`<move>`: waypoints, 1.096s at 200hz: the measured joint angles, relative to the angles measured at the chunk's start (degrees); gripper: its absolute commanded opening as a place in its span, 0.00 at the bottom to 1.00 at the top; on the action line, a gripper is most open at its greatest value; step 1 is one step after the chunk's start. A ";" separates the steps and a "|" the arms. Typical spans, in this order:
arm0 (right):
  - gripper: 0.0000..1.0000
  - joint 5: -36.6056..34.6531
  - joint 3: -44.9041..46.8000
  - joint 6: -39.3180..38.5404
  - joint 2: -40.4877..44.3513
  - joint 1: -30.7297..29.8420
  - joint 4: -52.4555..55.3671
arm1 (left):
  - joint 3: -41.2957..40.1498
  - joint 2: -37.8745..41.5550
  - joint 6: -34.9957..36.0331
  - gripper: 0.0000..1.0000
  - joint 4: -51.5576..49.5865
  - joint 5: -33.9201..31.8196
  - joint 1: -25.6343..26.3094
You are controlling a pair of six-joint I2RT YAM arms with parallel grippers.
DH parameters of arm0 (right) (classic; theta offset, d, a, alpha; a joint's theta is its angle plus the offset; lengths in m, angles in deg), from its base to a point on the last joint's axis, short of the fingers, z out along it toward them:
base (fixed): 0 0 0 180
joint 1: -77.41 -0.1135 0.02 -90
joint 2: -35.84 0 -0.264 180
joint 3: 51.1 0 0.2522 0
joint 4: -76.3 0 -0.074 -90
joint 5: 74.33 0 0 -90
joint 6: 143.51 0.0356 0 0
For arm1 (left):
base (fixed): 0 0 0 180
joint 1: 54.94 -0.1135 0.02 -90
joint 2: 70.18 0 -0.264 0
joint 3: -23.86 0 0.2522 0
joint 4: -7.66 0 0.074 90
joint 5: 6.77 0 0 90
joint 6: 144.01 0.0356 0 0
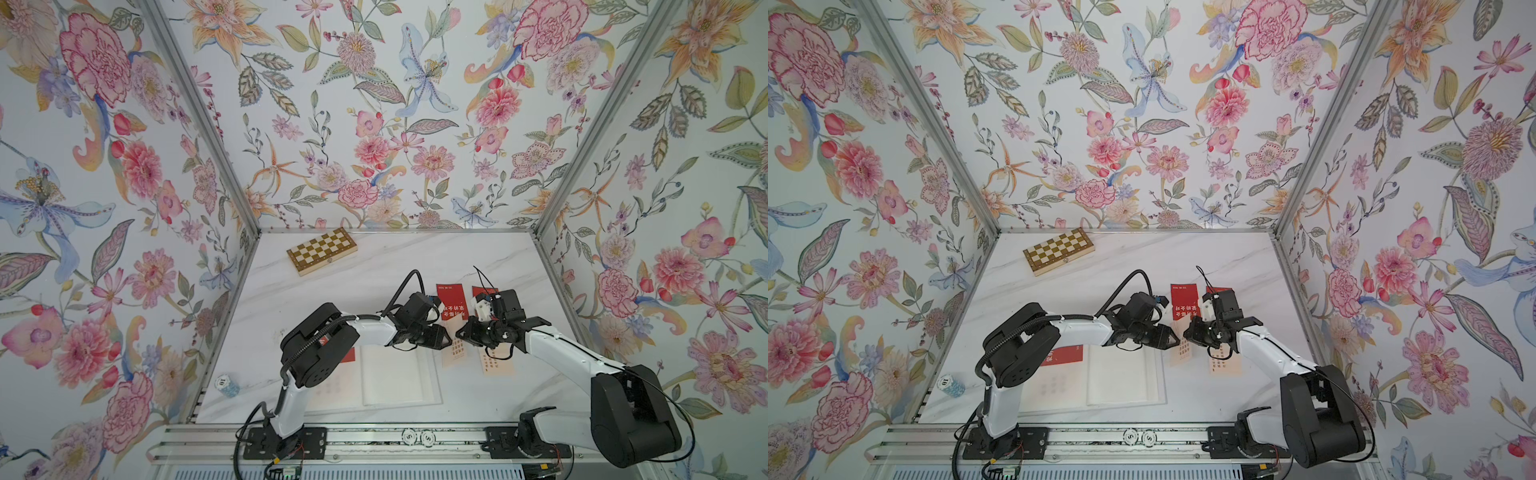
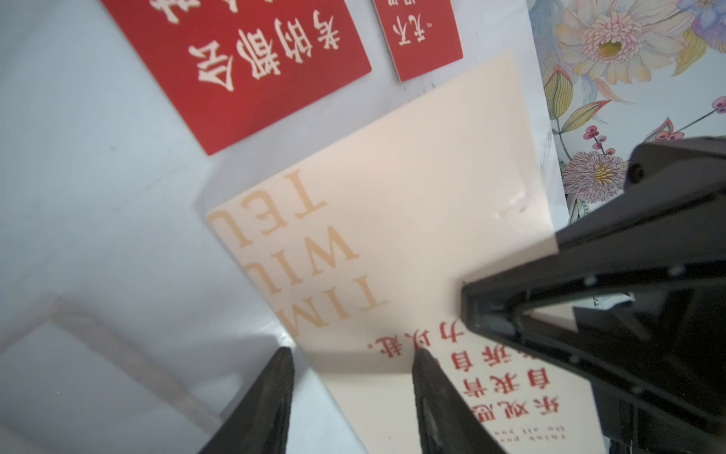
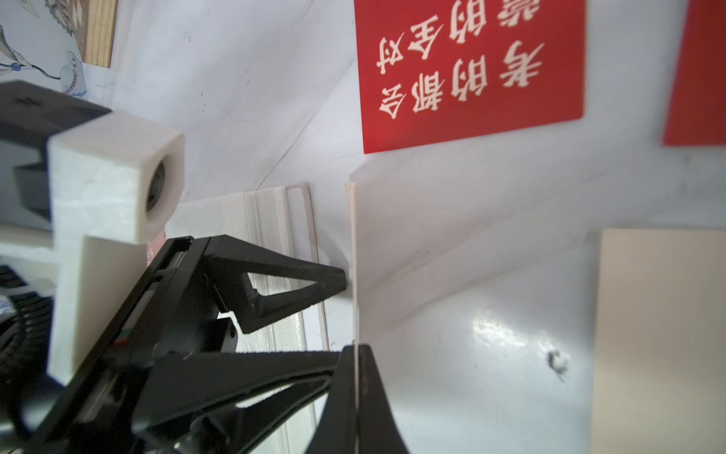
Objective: Place the photos into the photo albums
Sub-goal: Pick up the photo at the center of the board.
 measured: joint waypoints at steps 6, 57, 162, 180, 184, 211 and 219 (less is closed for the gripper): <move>0.00 0.00 -0.02 -0.17 0.59 0.44 0.35 | -0.13 0.26 0.35 0.61 -0.17 0.11 -0.20; 0.00 1.40 -0.76 -2.38 6.03 3.93 3.23 | -2.01 5.20 6.16 0.73 -3.06 1.16 -4.17; 0.00 16.02 3.76 1.49 9.94 0.42 -8.02 | -11.19 14.78 13.11 0.76 0.85 10.38 -9.51; 0.00 16.76 3.76 1.60 9.42 -1.92 -9.62 | -11.78 15.56 12.98 0.76 2.43 12.35 -9.60; 0.00 16.96 3.76 1.73 9.29 -2.29 -9.88 | -11.89 15.78 12.90 0.75 2.89 12.79 -9.60; 0.00 17.35 3.76 1.92 8.00 -4.57 -11.74 | -12.41 16.94 12.28 0.71 5.05 14.78 -9.60; 0.00 17.31 3.76 1.95 7.65 -4.98 -11.98 | -12.68 17.09 11.96 0.69 5.57 14.95 -9.86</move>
